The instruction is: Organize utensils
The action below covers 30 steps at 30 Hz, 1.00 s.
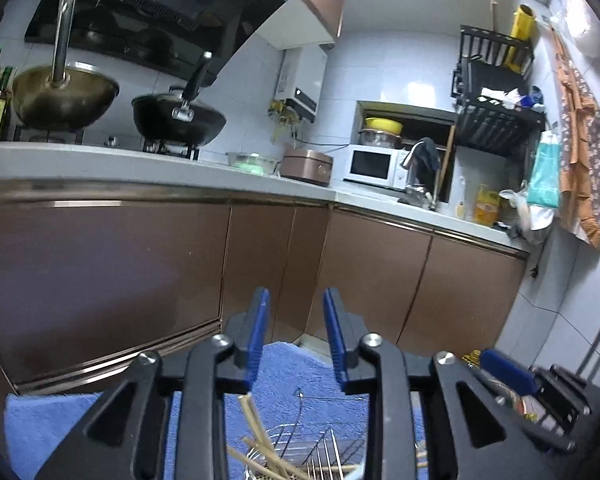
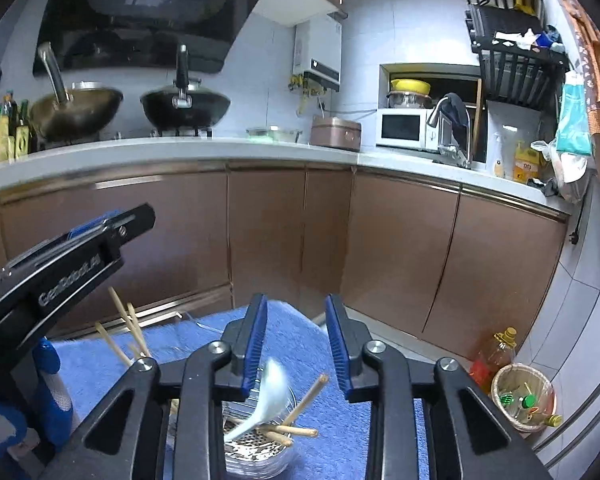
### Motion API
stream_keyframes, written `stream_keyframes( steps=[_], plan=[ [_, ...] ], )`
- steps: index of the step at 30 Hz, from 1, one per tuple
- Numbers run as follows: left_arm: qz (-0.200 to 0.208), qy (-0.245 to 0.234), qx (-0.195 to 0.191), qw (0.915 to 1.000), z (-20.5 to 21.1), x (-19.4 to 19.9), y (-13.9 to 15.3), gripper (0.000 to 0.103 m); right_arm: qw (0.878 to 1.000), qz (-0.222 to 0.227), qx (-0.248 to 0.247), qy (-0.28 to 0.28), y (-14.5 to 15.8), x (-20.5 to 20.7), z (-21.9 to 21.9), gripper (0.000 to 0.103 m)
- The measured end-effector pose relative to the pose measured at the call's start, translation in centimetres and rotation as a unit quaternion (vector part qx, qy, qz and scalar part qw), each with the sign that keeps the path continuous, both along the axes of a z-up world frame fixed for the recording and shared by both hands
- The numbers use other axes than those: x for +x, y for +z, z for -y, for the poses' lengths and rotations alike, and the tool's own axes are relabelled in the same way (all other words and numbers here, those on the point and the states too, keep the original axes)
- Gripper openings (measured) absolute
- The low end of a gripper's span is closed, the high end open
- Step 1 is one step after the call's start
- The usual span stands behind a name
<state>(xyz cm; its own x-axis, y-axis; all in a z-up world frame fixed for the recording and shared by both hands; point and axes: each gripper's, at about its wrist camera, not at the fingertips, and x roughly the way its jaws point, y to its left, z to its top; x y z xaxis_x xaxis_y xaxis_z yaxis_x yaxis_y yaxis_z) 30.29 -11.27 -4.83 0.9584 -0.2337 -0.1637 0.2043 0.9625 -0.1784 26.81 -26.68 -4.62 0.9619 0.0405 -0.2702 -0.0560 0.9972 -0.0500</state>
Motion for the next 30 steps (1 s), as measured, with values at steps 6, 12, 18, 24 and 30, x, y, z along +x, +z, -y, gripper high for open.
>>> stream_keyframes(
  steps=[6,12,18,24,30],
  plan=[
    [-0.007,0.002,0.014,0.9999,-2.4,-4.8,3.5,0.049,0.998,0.029,0.046,0.006,3.5,-5.5,1.1,0.052],
    [-0.031,0.015,0.031,0.9989,-4.4,-10.0,4.5,0.059,0.997,0.032,0.068,0.009,5.0,-11.1,0.9,0.085],
    [-0.046,0.037,0.056,0.9967,-5.5,-14.4,4.5,0.063,0.995,0.032,0.091,-0.012,5.8,-15.9,1.2,0.101],
    [-0.046,0.056,0.058,0.9957,-6.6,-18.7,4.3,0.065,0.994,0.050,0.091,-0.033,6.8,-20.2,1.2,0.103],
    [-0.042,0.055,0.062,0.9957,-6.9,-21.6,4.5,0.066,0.991,0.094,0.050,-0.080,7.4,-24.1,-0.5,0.103]
  ],
)
